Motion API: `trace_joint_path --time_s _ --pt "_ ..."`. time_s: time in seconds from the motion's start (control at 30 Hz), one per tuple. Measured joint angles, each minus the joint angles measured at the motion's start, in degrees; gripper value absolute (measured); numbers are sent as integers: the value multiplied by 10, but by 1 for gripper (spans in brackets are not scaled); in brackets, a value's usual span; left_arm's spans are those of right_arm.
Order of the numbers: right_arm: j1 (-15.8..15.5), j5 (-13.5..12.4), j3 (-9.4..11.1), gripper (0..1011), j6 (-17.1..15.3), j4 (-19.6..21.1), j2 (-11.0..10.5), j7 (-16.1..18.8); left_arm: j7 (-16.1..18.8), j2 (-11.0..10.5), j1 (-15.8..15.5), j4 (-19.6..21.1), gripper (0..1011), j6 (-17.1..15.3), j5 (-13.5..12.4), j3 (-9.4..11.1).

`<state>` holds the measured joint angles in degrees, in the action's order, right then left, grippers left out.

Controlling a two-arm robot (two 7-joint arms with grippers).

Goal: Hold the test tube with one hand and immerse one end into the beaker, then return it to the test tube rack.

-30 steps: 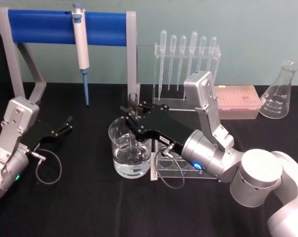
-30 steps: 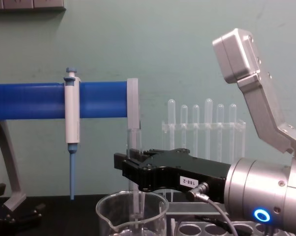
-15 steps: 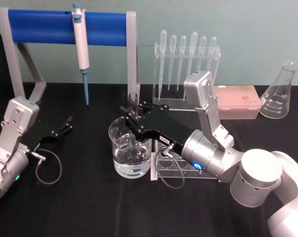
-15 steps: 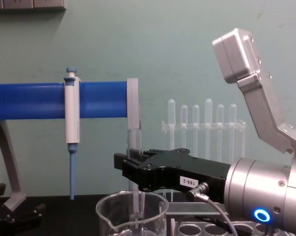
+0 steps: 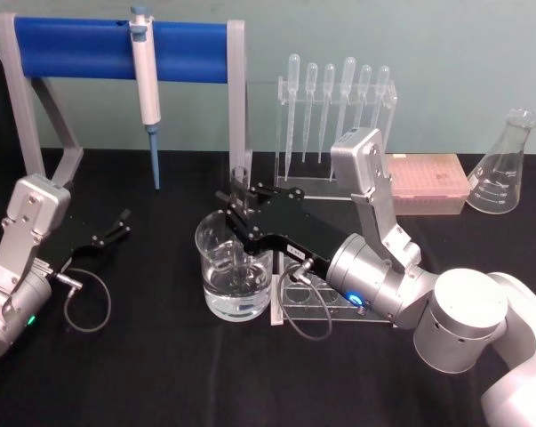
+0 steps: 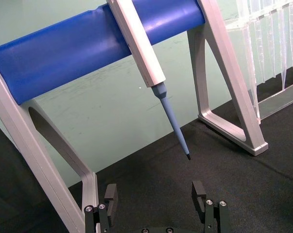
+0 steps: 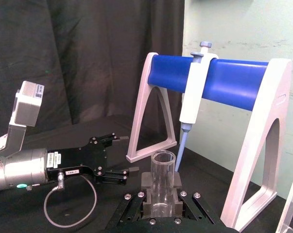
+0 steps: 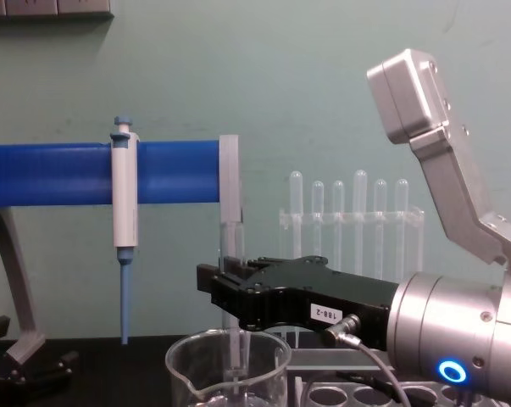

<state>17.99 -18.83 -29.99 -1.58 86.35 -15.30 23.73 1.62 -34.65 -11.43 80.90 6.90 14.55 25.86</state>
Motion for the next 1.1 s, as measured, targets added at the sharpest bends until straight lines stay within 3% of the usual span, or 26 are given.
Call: trace_joint_path --time_s 0.2,0.63,0.9,1.1 --pt "0 1 1 228 -1 5 0 0 0 0 0 0 1000 0 0 0" --pt "12 3 17 228 -47 107 -15 -10 0 0 0 0 1000 0 0 0" --pt "13 -9 39 227 -77 172 -34 -24 0 0 0 0 1000 0 0 0" --pt "-13 -16 68 228 -90 215 -63 -42 0 0 0 0 1000 0 0 0"
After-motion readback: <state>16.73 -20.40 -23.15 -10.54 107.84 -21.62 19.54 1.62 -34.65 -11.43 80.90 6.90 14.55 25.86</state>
